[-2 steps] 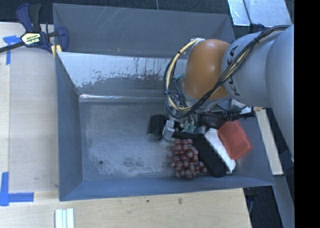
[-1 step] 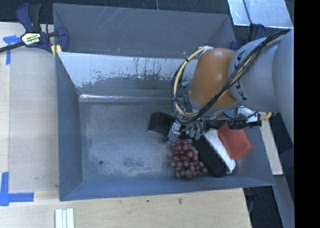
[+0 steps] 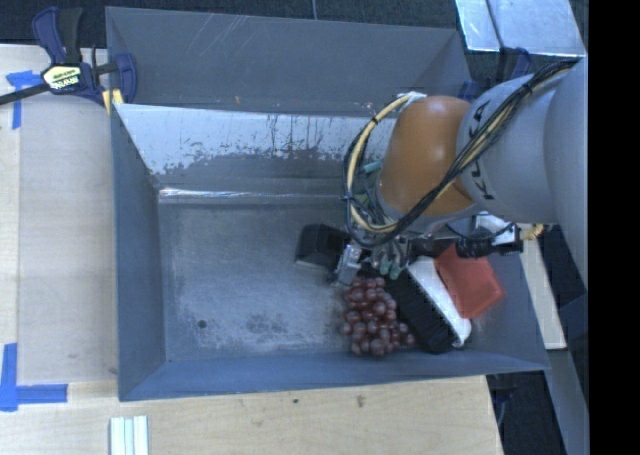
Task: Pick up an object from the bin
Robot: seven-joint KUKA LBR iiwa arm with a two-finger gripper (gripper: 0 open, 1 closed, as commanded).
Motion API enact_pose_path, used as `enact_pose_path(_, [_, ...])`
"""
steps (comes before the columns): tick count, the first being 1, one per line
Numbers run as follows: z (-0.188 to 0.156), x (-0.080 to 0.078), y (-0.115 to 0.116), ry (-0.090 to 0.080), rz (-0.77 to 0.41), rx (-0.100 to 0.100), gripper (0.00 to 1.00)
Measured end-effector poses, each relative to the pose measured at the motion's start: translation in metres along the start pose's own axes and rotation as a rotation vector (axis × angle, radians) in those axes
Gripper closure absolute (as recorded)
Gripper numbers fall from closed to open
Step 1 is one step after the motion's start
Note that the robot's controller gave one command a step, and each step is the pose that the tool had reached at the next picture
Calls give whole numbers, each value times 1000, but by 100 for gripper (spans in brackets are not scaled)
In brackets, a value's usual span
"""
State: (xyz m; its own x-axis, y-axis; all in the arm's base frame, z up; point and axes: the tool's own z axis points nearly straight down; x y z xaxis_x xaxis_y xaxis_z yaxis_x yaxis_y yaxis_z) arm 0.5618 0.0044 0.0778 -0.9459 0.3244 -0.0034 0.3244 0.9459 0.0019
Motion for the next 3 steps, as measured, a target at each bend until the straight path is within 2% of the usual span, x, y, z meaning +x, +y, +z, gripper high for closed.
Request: enact_pose_path(3, [0,0,0,0,2,0,100])
